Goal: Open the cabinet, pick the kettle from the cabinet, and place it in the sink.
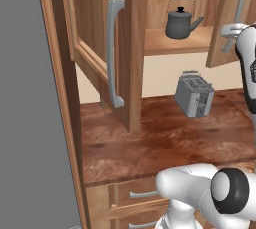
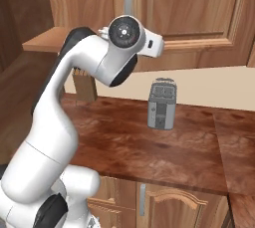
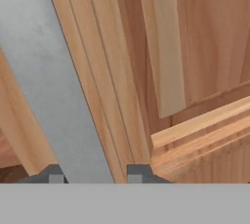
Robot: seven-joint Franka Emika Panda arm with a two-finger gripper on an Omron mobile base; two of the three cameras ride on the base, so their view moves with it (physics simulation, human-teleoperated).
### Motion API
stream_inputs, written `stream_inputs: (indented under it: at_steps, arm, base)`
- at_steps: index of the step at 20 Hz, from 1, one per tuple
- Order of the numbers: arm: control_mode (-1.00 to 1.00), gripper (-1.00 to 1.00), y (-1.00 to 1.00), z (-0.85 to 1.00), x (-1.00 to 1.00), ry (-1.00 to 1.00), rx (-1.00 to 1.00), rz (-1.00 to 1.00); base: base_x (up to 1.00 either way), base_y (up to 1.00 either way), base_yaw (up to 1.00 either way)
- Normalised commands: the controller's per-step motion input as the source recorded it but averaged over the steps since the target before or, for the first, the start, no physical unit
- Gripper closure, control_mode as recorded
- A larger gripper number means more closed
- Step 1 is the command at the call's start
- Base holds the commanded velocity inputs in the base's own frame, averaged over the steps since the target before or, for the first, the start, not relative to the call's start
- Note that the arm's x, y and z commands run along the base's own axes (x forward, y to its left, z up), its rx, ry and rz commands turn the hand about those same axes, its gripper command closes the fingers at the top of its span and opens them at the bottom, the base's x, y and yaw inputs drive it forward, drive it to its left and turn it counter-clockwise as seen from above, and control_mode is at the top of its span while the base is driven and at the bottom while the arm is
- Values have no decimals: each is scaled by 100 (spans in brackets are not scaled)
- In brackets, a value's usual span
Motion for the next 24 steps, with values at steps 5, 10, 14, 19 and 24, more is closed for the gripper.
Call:
stream_inputs:
  at_steps: [5, 10, 14, 19, 24]
  arm:
    - [-100, 100, -53, 14, -40, 0, 1, 0]
    - [-100, 100, -55, 16, -38, 0, 2, 0]
    - [-100, 100, -57, 16, -37, 0, 3, 0]
    - [-100, 100, -59, 13, -35, 0, 5, 0]
    - [-100, 100, -58, 12, -36, 0, 5, 0]
  base:
    - [0, 0, 0]
    - [0, 0, 0]
    - [0, 0, 0]
    - [0, 0, 0]
    - [0, 0, 0]
